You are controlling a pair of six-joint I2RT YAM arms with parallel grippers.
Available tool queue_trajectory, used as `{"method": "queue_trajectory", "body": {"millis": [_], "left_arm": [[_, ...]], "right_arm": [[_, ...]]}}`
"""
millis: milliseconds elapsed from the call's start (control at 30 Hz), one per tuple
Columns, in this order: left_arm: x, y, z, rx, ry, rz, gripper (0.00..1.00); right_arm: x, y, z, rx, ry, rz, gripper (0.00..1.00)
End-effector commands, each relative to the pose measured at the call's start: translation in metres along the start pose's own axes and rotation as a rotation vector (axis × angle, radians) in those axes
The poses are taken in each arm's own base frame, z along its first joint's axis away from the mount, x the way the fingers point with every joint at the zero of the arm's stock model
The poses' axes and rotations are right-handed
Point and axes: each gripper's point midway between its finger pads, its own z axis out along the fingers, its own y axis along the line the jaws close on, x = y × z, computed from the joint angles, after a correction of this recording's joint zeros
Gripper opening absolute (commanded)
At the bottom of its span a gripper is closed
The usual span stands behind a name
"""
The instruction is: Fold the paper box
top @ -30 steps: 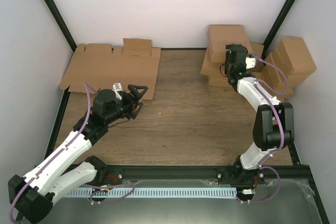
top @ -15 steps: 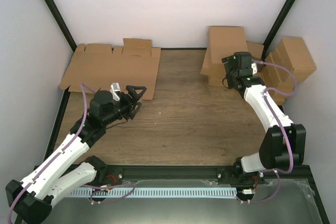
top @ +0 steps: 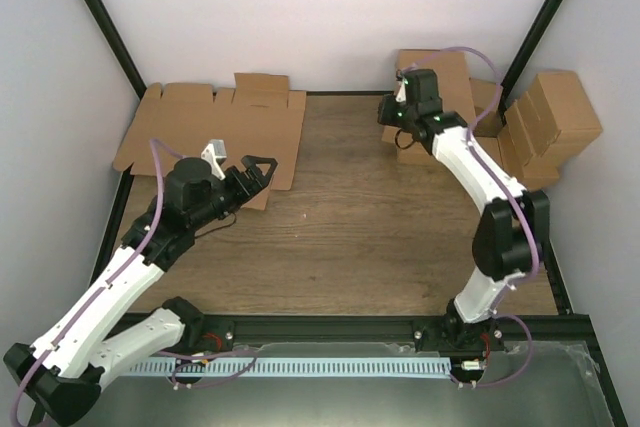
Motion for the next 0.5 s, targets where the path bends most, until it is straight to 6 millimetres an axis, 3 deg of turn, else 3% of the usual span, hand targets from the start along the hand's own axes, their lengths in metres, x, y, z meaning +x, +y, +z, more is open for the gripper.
{"method": "queue_trajectory", "body": {"millis": [0,67,233,333,467], "left_arm": [[-0.004,0.004,-0.007,-0.033,-0.02,0.117,1.0],[-0.005,0.009,-0.006,-0.047,-0.03,0.097,1.0],[-0.007,0.013,-0.005,-0.07,-0.041,0.077,1.0],[-0.008,0.014,-0.006,-0.08,-0.051,0.077,1.0],[-0.009,0.02,-0.005,-0.101,-0.058,0.079,1.0]], "right_arm": [[0.001,-0.006,0.037,0.105,0.062,-0.168,0.08],[0.003,-0.009,0.057,0.157,0.075,-0.17,0.01],[0.017,-0.021,0.104,0.248,0.135,-0.138,0.01],[0.028,-0.05,0.122,0.394,0.158,-0.116,0.01],[0.03,-0.1,0.116,0.689,0.128,-0.109,0.01]]}}
